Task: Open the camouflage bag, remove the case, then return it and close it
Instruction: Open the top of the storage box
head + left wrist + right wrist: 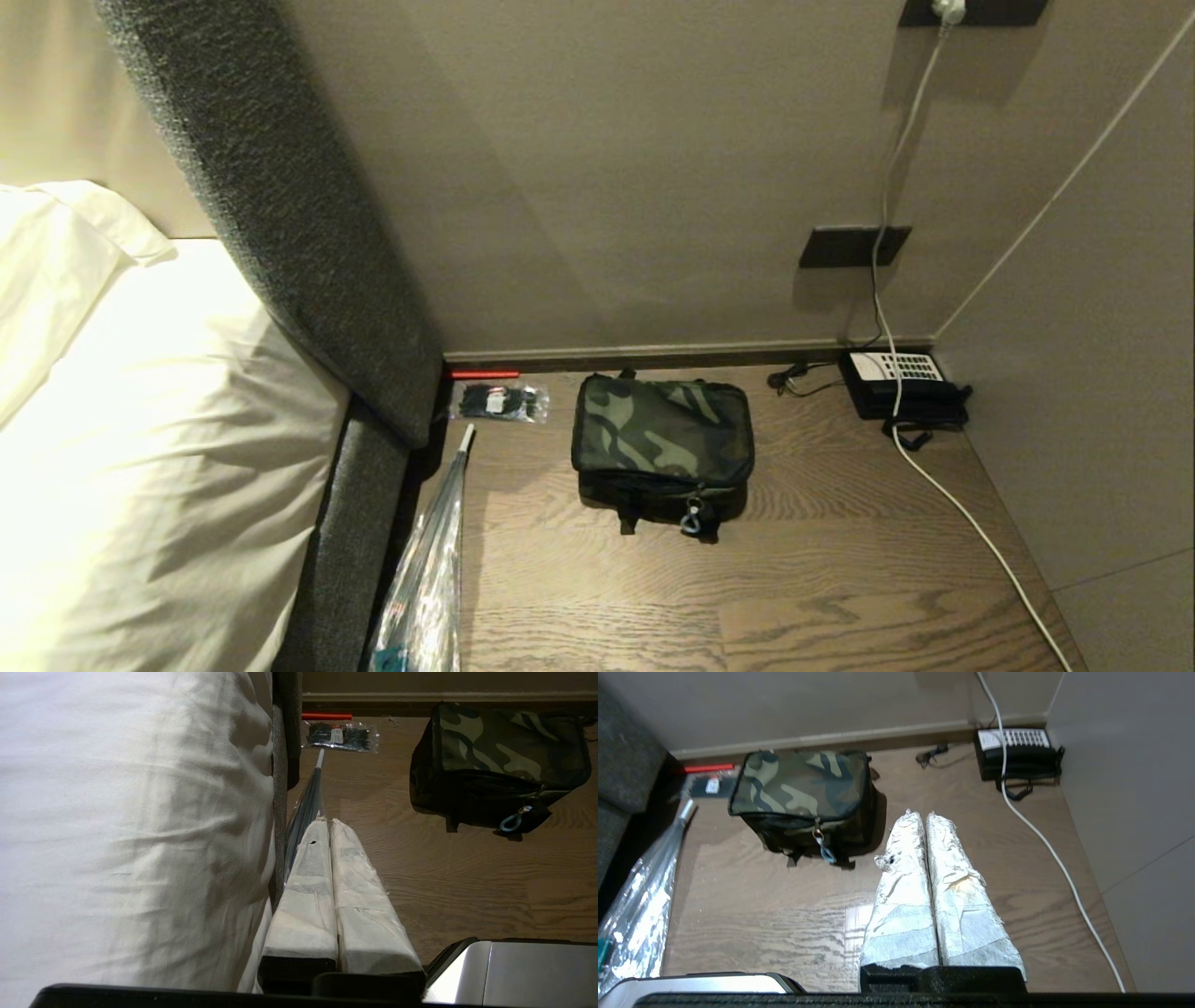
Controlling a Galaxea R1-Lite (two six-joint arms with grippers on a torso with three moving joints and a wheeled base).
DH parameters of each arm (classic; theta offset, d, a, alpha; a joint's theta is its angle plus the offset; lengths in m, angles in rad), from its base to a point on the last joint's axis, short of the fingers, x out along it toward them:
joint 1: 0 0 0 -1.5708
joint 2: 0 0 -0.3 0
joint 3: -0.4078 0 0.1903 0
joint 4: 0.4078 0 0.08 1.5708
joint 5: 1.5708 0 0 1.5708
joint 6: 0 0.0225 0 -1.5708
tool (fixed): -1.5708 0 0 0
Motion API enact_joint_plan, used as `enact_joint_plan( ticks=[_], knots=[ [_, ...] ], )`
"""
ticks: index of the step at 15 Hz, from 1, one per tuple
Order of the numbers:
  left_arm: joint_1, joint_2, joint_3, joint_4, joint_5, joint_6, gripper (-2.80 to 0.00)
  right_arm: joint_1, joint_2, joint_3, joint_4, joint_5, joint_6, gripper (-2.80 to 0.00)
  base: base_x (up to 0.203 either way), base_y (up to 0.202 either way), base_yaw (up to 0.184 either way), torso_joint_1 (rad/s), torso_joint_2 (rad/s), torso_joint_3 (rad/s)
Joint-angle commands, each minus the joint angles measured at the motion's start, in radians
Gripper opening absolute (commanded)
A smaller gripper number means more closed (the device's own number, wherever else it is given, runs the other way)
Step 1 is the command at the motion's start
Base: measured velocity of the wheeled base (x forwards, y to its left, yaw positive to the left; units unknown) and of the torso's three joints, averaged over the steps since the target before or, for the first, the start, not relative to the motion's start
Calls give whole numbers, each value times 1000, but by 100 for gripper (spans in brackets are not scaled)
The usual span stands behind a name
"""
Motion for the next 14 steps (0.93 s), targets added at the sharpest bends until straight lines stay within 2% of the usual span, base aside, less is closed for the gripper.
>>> enact_joint_plan(
  ticks=[1,14],
  knots=[
    [0,-2,0,1,0,0,-280,0,-20,14,0,0,0,-280,0,0,0,1,2,-203],
    [0,-2,0,2,0,1,-280,0,-20,14,0,0,0,-280,0,0,0,2,3,-199]
  ],
)
